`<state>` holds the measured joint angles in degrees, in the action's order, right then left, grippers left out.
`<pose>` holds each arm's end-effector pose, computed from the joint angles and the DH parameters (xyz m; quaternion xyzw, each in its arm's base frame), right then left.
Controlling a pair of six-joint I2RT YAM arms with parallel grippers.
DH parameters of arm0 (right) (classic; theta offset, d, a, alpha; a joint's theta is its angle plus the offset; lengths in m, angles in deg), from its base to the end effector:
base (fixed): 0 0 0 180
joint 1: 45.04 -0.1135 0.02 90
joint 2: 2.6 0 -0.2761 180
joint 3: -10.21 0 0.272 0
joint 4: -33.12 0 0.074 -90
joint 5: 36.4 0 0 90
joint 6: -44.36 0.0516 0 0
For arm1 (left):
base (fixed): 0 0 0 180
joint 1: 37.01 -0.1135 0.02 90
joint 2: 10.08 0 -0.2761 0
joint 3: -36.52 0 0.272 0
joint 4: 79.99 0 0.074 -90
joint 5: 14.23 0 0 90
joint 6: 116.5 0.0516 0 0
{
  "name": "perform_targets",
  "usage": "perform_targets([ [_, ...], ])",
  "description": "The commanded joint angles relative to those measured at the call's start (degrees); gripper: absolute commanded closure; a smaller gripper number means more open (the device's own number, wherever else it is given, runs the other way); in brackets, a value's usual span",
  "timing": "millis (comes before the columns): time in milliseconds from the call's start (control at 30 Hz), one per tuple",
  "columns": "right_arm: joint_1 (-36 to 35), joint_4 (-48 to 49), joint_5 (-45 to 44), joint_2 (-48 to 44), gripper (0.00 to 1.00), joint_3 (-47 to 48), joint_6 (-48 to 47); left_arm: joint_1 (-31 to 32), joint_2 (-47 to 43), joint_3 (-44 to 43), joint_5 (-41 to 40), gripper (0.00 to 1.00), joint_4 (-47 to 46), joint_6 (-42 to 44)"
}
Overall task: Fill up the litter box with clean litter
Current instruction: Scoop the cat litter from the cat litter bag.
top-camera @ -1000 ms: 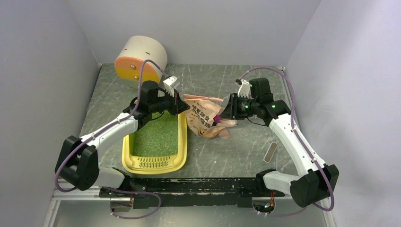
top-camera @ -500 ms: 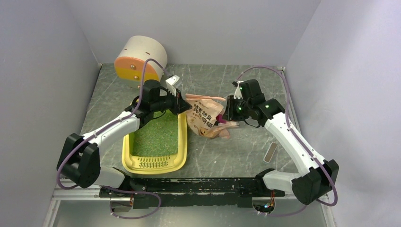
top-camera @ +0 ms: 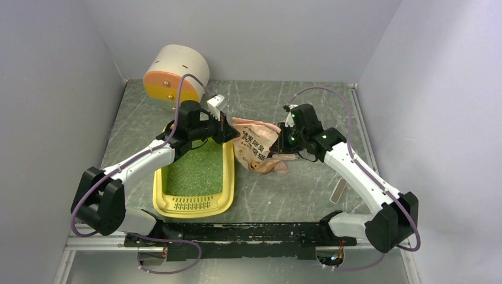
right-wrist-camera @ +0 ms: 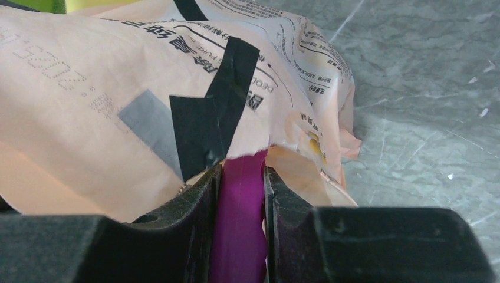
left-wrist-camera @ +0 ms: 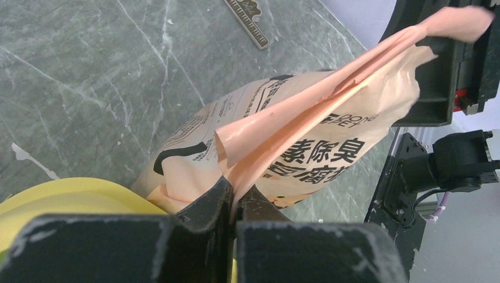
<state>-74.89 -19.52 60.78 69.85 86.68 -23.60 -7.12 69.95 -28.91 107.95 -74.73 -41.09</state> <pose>0.2490 0.1504 0.3019 -0.0857 0.9300 0.2069 0.2915 0.2864 -0.1963 0.2769 0.2625 0.7582 -0.4189 0.4251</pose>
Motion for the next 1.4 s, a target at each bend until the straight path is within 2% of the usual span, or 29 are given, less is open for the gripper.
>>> perform_targets([
  [0,3.99,8.3,10.38,-4.14,1.0,-2.62,0.9,0.65,-1.45,-1.12,1.36,0.95,-1.71,-0.63],
  [67,5.14,7.78,13.9,-4.14,1.0,-1.63,0.2,0.69,-2.15,-0.34,0.65,0.95,-2.9,-1.18],
  [133,5.16,5.14,13.07,-3.76,1.0,0.44,-0.58,0.7,-2.25,-0.25,0.72,0.95,-3.27,-1.44],
  [267,5.17,-2.28,3.35,-3.45,1.0,4.42,-3.01,0.7,-2.0,-1.31,1.46,0.95,-1.4,-0.39],
  [433,4.96,-7.23,-3.58,-2.72,1.0,4.91,-4.42,0.7,-2.44,-0.49,2.28,0.95,-2.87,-0.75],
  [567,4.64,-2.94,2.19,-1.3,1.0,2.3,-3.53,0.77,-0.7,-1.73,3.78,0.95,-1.77,-0.73],
  [833,4.41,9.54,14.7,2.69,1.0,-2.83,0.85,0.78,-1.92,-1.25,1.27,0.95,0.38,0.75],
  [1133,5.97,13.23,20.66,-3.22,1.0,-3.17,3.04,0.78,-1.22,-1.17,1.8,0.95,-1.19,-0.48],
  [1233,6.55,9.79,18.69,-4.23,1.0,-1.87,1.7,0.78,-1.15,-1.62,1.7,0.95,-0.37,0.1],
  [1367,6.55,1.71,8.0,-3.57,1.0,0.87,-1.59,0.76,-1.54,-1.22,1.74,0.95,-0.64,0.05],
])
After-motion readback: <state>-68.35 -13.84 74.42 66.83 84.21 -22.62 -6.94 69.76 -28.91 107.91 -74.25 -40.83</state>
